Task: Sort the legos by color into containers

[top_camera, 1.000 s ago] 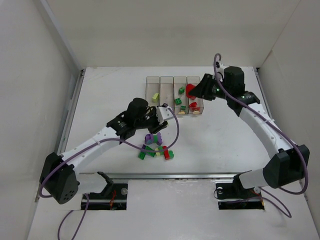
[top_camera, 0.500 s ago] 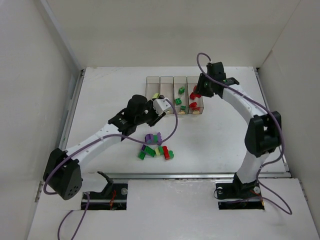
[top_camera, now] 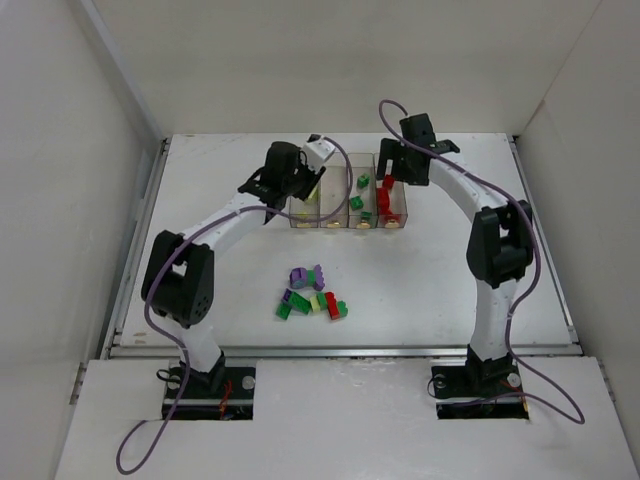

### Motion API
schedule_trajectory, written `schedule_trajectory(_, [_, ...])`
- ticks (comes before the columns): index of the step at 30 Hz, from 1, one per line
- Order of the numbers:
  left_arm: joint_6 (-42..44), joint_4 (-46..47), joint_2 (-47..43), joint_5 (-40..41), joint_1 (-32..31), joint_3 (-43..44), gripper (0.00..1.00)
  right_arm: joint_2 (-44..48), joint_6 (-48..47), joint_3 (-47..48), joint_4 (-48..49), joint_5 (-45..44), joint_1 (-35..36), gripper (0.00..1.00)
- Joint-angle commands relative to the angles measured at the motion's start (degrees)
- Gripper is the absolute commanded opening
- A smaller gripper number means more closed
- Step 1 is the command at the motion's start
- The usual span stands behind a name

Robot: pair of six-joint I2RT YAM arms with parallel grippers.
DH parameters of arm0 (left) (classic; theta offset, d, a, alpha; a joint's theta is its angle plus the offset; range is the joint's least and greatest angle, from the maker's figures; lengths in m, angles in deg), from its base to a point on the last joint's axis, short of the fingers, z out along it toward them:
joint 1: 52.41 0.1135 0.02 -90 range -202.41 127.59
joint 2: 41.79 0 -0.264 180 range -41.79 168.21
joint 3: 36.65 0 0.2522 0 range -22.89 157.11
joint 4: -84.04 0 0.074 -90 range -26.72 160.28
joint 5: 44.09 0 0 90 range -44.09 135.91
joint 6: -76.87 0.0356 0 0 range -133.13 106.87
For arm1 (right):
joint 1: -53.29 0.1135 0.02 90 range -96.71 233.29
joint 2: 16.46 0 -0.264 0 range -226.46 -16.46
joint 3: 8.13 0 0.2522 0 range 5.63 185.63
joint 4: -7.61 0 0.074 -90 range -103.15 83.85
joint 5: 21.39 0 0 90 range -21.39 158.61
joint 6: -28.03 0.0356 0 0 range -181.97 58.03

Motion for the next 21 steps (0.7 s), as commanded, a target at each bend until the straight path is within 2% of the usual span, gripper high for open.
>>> schedule_trajectory(1, [-1.5,1.8,3.5,0.7,1.6,5.2,0.00,3.1,-2.0,4.4,-0.8,-2.5,-0.3,0.96])
schedule_trajectory(4, [-1.5,1.3,8.9,1.8,2.2,9.5,0.00,4.5,-2.5,4.4,-0.8,-1.8,-0.3,0.96])
schedule_trajectory(5, [-0.7,1.3,10.1,1.8,2.2,10.5,0.07,4.5,-3.0,4.4,-0.8,-1.8,-0.3,0.96])
schedule_trajectory(6, [0.1,1.3,10.9,1.8,2.2,11.2,0.17,5.1,-3.0,4.9,-0.8,-1.8,-0.3,0.96])
schedule_trajectory(8, [0.9,3.4,11.4,1.3,2.7,11.2,0.43,5.1,-3.0,5.0,-2.1,-1.8,-0.3,0.96])
schedule_trajectory(9, [0.9,3.4,11.4,0.8,2.7,11.2,0.72,5.1,-3.0,5.5,-2.1,-1.8,-0.3,0.96])
schedule_trajectory(10, [0.9,3.4,11.4,0.8,2.7,11.2,0.80,5.1,-3.0,5.5,-2.7,-1.8,-0.3,0.96])
schedule_trajectory(15, [0.9,2.9,8.1,4.7,2.7,11.2,0.95,7.7,-8.3,4.9,-2.5,2.7,0.3,0.96])
schedule_trajectory(18, [1.8,3.4,2.2,5.4,2.7,7.7,0.95,10.3,-12.7,1.7,-2.5,1.7,4.0,0.98])
schedule_trajectory(21, [5.3,0.2,-6.0,1.3,2.7,1.9,0.94,14.4,-13.2,-4.4,-1.6,1.0,6.8,0.98])
